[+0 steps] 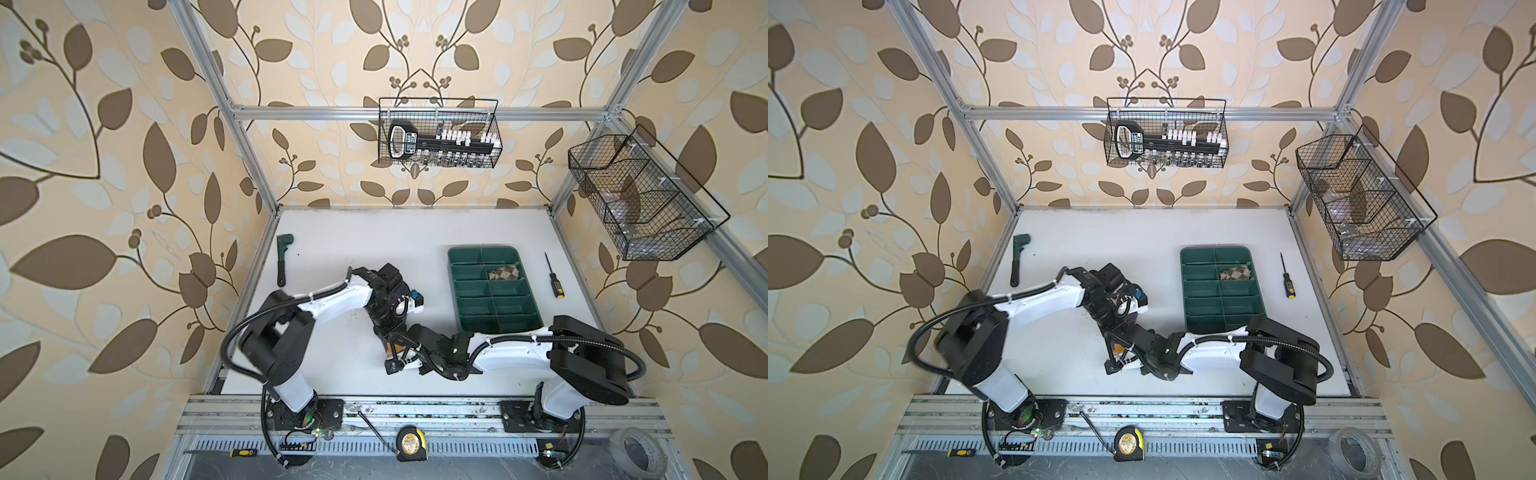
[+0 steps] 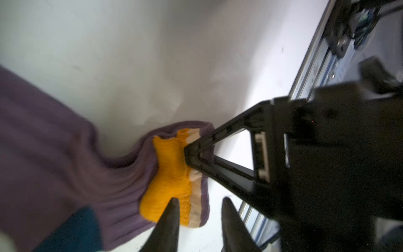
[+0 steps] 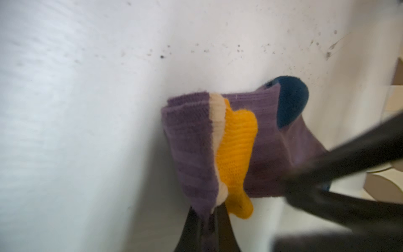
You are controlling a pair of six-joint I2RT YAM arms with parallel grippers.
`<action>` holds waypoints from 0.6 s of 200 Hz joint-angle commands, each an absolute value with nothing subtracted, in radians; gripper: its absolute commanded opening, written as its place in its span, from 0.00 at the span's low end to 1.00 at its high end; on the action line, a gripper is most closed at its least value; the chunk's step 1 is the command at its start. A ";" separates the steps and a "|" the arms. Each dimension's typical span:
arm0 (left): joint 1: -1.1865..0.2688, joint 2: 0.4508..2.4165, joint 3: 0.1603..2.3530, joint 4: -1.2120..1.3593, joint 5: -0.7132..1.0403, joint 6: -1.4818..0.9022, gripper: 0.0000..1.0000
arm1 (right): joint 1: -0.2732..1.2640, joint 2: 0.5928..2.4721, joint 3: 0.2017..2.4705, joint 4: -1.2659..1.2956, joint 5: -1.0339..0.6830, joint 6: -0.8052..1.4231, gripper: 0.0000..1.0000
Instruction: Roll the socks
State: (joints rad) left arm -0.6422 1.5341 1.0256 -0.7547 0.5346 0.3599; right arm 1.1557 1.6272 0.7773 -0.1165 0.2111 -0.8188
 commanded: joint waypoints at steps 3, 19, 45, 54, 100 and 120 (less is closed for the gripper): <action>-0.646 1.322 0.987 -0.637 0.427 0.323 0.39 | 1.152 1.594 0.813 -0.442 0.112 -0.747 0.00; -0.645 1.218 0.976 -0.653 0.322 0.319 0.39 | 1.148 1.570 0.824 -0.556 0.064 -0.716 0.00; -0.645 1.034 0.968 -0.700 0.195 0.324 0.39 | 1.110 1.542 0.842 -0.705 -0.077 -0.663 0.00; -0.645 0.976 0.973 -0.730 0.188 0.339 0.41 | 1.090 1.545 0.856 -0.742 -0.129 -0.650 0.00; -0.653 0.830 1.135 -1.009 0.386 0.461 0.49 | 0.987 1.708 0.985 -0.897 -0.409 -0.646 0.00; -0.708 0.838 1.157 -1.067 0.361 0.462 0.44 | 0.945 1.830 1.053 -0.950 -0.474 -0.671 0.00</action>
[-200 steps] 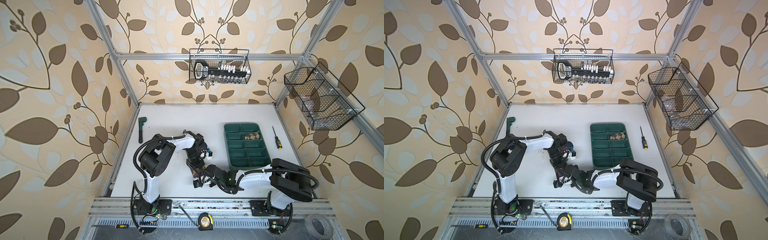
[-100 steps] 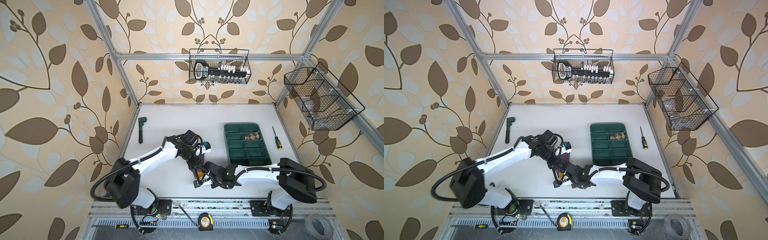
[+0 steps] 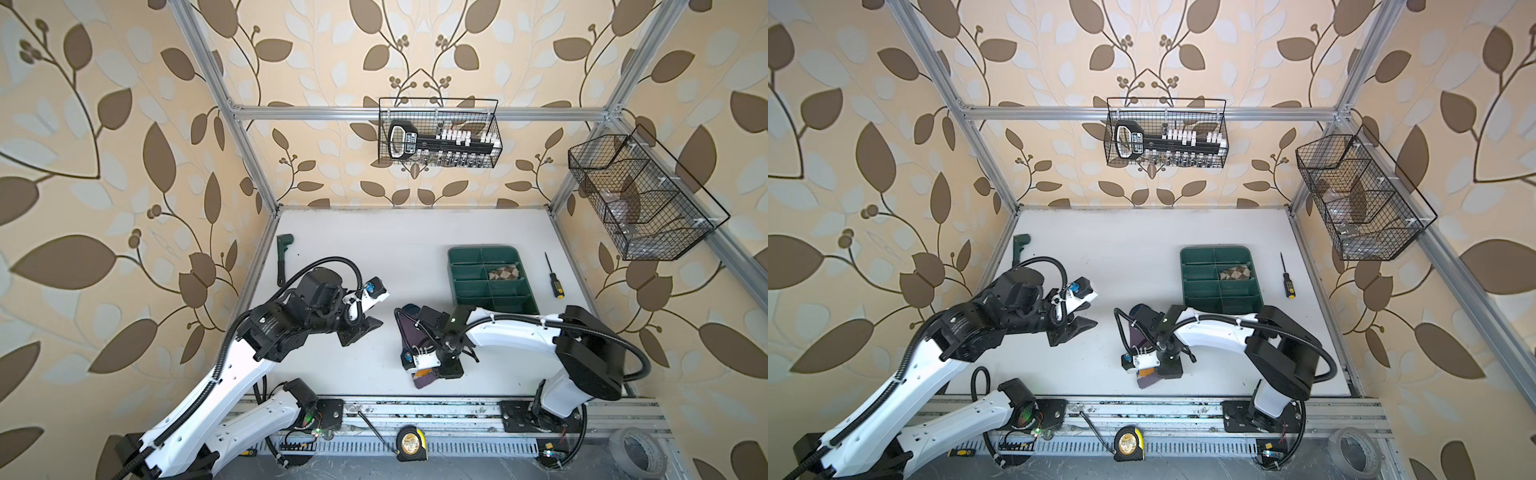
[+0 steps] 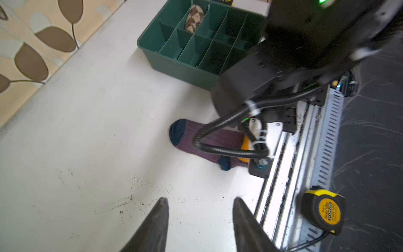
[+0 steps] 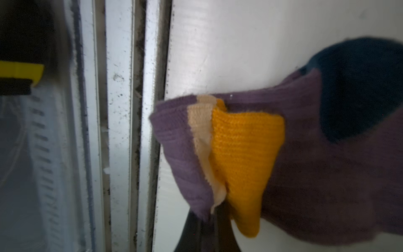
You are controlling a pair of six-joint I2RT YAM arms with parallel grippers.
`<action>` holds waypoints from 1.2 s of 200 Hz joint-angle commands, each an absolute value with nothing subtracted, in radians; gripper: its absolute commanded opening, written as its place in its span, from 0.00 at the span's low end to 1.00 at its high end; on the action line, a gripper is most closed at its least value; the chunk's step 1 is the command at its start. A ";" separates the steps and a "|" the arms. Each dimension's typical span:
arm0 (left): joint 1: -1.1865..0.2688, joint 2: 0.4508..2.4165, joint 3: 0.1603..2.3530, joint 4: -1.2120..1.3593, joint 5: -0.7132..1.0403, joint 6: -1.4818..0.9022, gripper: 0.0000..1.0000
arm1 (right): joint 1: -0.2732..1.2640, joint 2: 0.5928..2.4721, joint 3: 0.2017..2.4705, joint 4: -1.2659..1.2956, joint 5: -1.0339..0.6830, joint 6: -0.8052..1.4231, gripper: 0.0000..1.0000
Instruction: Roll the socks
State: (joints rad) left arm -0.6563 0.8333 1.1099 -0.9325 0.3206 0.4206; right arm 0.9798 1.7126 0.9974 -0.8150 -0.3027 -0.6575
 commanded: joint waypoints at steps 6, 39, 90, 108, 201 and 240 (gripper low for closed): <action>-0.742 0.841 1.144 -1.069 0.318 0.457 0.44 | 0.935 1.860 1.068 -0.955 -0.485 -0.678 0.00; -1.055 0.896 1.003 -0.997 -0.078 0.391 0.45 | 0.884 1.968 1.147 -0.957 -0.500 -0.696 0.00; -1.414 1.182 0.852 -0.702 -0.347 0.284 0.51 | 0.830 2.079 1.237 -1.000 -0.522 -0.733 0.00; -1.452 1.333 0.880 -0.635 -0.381 0.247 0.52 | 0.822 2.099 1.271 -0.999 -0.532 -0.739 0.00; -1.466 1.724 0.977 -0.484 -0.515 0.016 0.50 | 0.808 2.081 1.246 -0.969 -0.560 -0.749 0.00; -1.466 1.793 0.959 -0.431 -0.488 -0.015 0.01 | 0.801 2.032 1.208 -0.947 -0.558 -0.740 0.00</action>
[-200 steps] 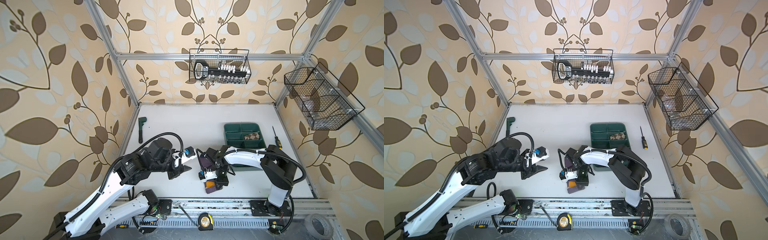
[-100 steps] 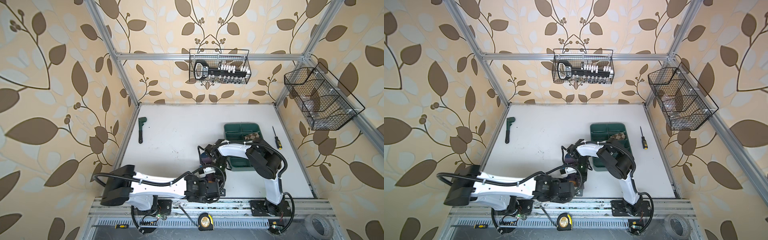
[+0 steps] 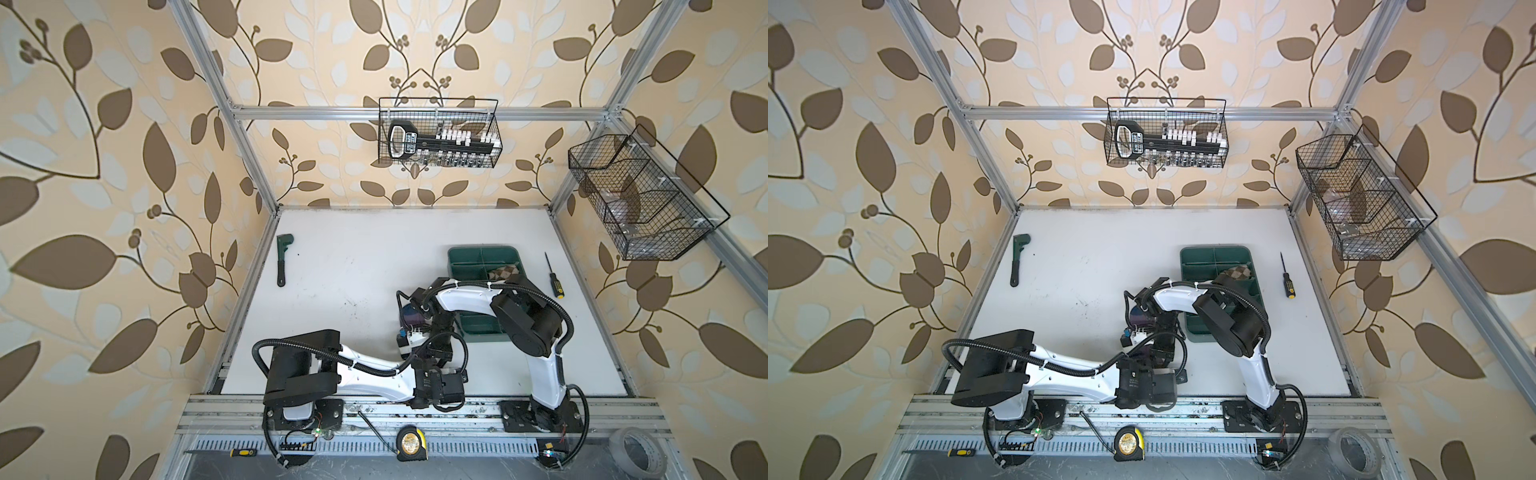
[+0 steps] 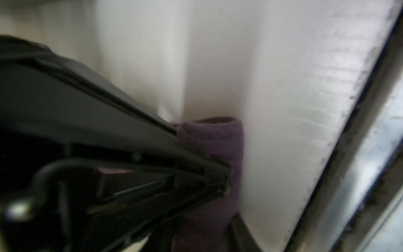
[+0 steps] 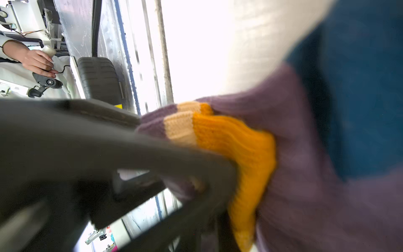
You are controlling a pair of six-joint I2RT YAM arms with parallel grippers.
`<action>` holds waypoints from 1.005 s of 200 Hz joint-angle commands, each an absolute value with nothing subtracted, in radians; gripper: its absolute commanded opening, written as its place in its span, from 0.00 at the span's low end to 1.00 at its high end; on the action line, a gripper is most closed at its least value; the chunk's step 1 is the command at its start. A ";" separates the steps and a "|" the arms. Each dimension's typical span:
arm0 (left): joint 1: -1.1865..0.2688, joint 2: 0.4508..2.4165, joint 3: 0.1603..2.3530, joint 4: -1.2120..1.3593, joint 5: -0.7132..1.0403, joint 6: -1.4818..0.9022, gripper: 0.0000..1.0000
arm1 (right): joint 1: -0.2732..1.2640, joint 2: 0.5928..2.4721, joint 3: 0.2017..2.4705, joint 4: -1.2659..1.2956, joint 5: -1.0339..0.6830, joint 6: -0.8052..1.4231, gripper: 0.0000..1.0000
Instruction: Roll the socks
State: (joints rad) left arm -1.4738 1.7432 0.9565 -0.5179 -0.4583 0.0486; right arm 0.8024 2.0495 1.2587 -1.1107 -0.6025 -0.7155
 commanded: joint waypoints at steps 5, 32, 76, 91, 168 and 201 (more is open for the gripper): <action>-1.466 1.795 0.954 -0.424 -0.490 -0.019 0.00 | 0.797 2.018 1.199 -0.939 -0.558 -0.737 0.01; -1.460 1.765 0.901 -0.375 -0.424 0.005 0.00 | 0.764 1.889 1.133 -0.878 -0.536 -0.703 0.10; -1.342 1.675 0.826 -0.318 -0.016 0.170 0.00 | 0.623 1.530 1.012 -0.773 -0.513 -0.618 0.42; -1.289 1.671 0.829 -0.334 0.089 0.192 0.00 | 0.556 1.387 0.979 -0.715 -0.484 -0.569 0.46; -1.053 1.872 1.008 -0.535 0.570 0.279 0.00 | 0.424 0.734 0.815 -0.519 -0.172 -0.577 0.46; -0.978 1.984 1.072 -0.576 0.661 0.265 0.00 | 0.665 0.582 0.711 -0.691 -0.046 -0.828 0.47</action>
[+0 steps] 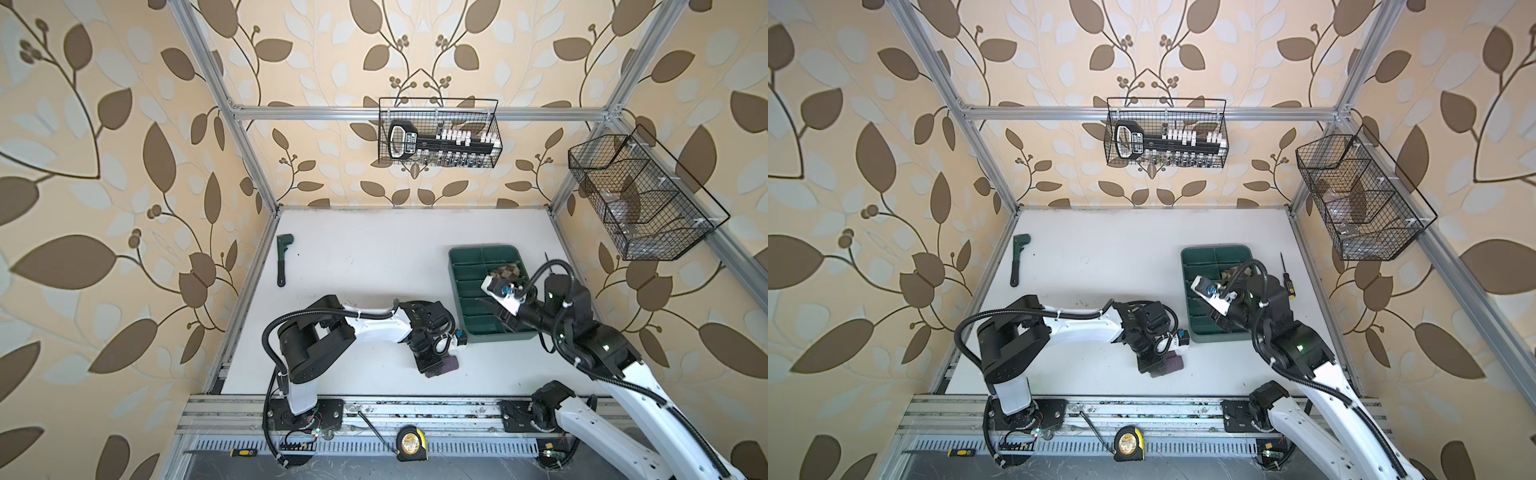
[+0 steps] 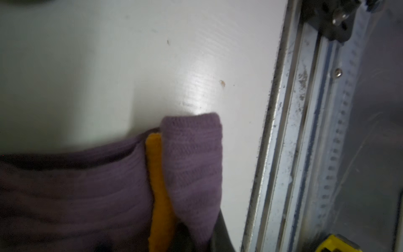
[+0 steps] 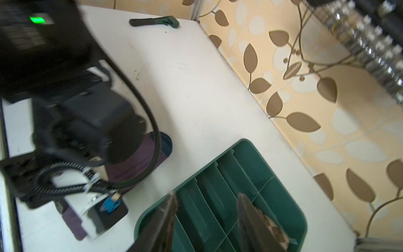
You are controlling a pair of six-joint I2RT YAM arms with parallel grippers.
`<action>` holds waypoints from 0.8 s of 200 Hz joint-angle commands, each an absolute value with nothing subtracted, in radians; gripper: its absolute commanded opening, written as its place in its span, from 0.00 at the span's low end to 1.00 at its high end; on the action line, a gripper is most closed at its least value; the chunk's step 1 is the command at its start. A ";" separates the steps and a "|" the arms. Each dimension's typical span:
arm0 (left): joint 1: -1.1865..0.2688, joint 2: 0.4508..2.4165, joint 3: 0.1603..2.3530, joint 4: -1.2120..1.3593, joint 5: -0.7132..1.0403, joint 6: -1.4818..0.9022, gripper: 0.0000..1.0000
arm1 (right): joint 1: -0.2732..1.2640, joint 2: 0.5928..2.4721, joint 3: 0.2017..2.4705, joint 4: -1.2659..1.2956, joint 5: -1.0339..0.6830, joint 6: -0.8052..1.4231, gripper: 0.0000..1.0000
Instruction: Roll the socks
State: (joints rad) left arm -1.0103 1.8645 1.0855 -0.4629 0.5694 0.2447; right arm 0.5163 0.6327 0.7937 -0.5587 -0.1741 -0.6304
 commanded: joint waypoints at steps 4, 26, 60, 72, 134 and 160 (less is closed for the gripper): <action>-0.971 1.991 1.074 -0.575 0.665 0.264 0.00 | 0.714 0.571 0.698 -0.706 -0.010 -0.836 0.47; -0.948 2.009 1.069 -0.559 0.681 0.251 0.00 | 0.989 0.541 0.611 -0.715 0.241 -0.838 0.50; -0.946 2.013 1.063 -0.551 0.684 0.244 0.00 | 1.293 0.719 0.500 -0.565 0.499 -0.796 0.58; -0.946 2.011 1.060 -0.547 0.682 0.242 0.00 | 1.298 0.830 0.498 -0.511 0.502 -0.741 0.59; -0.945 2.014 1.067 -0.554 0.681 0.249 0.00 | 1.304 1.161 0.450 -0.216 0.463 -0.659 0.63; -0.943 2.023 1.075 -0.561 0.682 0.254 0.00 | 1.304 1.244 0.439 -0.143 0.434 -0.661 0.63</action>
State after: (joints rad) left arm -0.9279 1.9453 1.1084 -0.4854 0.7853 0.2371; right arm 1.2961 1.1900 0.4557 -0.2726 0.4629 -0.6796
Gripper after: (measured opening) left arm 0.085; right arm 0.630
